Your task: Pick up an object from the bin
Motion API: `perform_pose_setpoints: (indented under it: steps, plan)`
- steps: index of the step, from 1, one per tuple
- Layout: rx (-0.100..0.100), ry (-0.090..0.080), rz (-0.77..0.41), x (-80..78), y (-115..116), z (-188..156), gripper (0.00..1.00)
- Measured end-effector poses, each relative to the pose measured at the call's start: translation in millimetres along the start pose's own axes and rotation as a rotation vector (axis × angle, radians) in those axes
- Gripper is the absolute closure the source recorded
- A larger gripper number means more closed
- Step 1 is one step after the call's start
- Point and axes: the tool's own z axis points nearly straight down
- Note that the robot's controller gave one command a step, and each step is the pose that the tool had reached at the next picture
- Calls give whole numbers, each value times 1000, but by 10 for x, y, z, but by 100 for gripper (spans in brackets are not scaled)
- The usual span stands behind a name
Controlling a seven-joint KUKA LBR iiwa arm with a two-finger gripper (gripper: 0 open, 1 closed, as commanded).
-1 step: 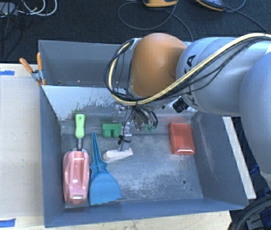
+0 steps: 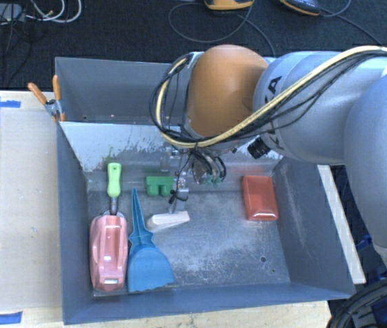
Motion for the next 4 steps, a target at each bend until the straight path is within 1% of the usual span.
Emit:
perform_pose_setpoints:
  steps: [1, 2, 3, 4]
  plan:
    - [1, 8, -65, 83, -178, 838, 0]
    - [0, 8, -44, 139, -228, 862, 0]
    - [0, 7, 4, 168, -275, 765, 0]
    - [0, 11, 28, 216, -310, 1177, 0]
